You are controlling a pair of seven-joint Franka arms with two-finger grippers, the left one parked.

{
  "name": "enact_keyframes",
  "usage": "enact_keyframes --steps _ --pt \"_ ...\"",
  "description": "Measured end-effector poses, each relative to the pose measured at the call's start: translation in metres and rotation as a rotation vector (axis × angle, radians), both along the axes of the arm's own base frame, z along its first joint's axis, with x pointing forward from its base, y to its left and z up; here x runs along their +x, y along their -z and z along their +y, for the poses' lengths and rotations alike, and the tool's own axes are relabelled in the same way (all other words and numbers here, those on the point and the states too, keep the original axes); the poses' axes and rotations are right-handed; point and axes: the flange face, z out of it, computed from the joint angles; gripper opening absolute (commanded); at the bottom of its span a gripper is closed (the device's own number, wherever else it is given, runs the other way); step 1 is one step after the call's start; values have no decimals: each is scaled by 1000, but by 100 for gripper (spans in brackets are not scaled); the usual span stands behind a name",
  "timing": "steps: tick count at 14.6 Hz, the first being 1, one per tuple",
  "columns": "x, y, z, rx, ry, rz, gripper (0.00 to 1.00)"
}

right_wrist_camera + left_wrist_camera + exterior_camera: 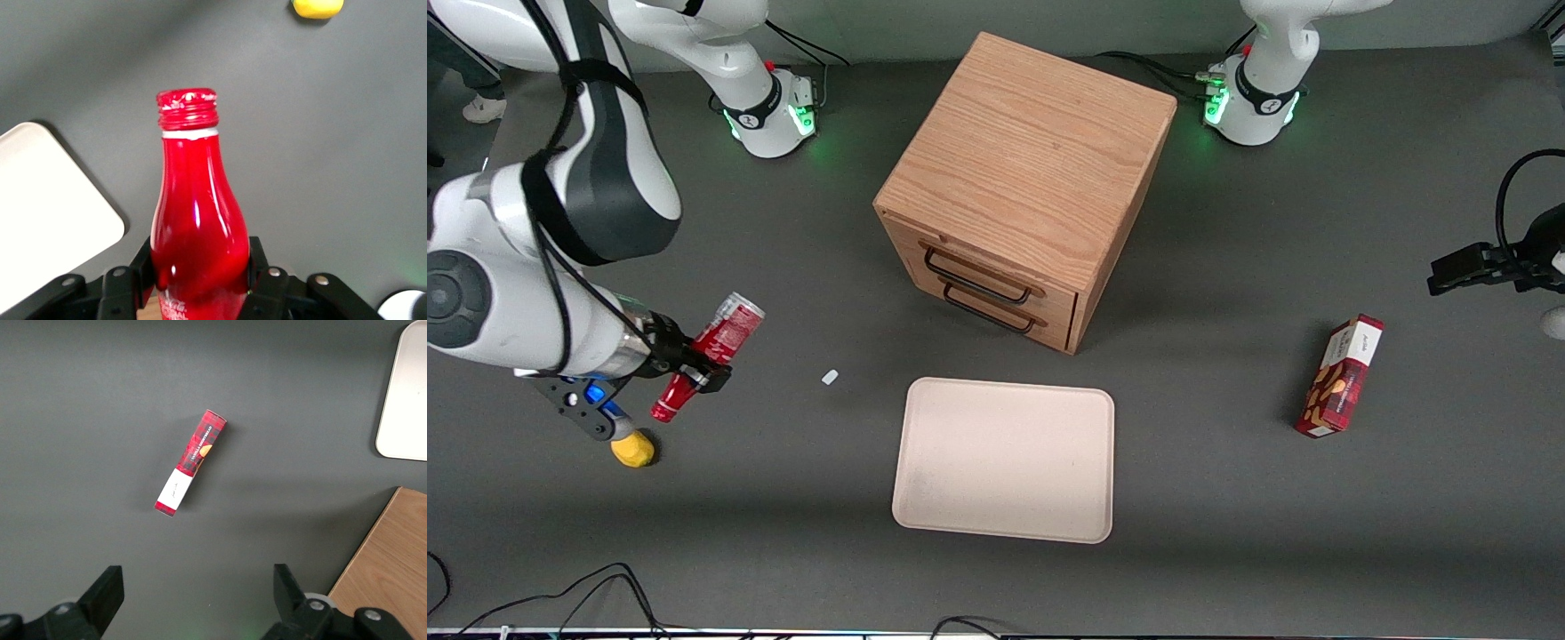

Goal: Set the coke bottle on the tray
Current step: 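Lift the bottle and swing it upright with the right gripper, then carry the held bottle over the cream tray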

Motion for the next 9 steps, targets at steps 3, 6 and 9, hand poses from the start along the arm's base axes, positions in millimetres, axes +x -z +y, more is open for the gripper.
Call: enact_keyframes --steps 3,6,9 --pt "7 -10 1 10 -43 -8 0" --pt "26 14 26 24 -86 -5 0" --pt "49 75 88 45 -158 -46 0"
